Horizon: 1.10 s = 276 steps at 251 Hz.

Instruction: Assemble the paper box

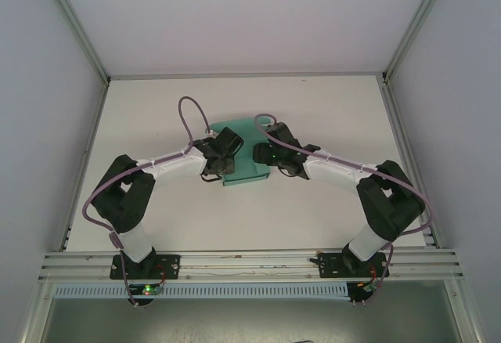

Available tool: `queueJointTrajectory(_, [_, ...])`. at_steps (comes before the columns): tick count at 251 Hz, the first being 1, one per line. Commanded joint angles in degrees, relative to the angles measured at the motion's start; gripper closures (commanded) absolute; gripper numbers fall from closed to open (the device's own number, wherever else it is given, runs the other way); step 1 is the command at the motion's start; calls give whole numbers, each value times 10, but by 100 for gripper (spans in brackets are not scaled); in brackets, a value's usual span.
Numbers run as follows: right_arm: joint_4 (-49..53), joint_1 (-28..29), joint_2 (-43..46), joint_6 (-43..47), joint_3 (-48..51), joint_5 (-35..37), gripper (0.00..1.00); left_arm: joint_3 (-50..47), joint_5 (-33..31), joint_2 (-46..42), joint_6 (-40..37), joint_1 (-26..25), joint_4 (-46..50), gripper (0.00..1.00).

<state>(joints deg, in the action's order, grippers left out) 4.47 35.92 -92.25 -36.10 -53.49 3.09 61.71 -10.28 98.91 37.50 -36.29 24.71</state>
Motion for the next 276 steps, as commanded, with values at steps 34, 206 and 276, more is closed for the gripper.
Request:
queueJointTrajectory(34, [0, -42, 15, 14, 22, -48, 43, -22, -13, -42, -1, 9, -8, 48])
queueJointTrajectory(206, [35, -28, -94, 28, -27, -126, 66, -65, 76, -24, 1, 13, -133, 49])
queueJointTrajectory(276, [117, 2, -131, 27, -64, -26, 87, -78, 86, -55, 4, 13, -148, 49])
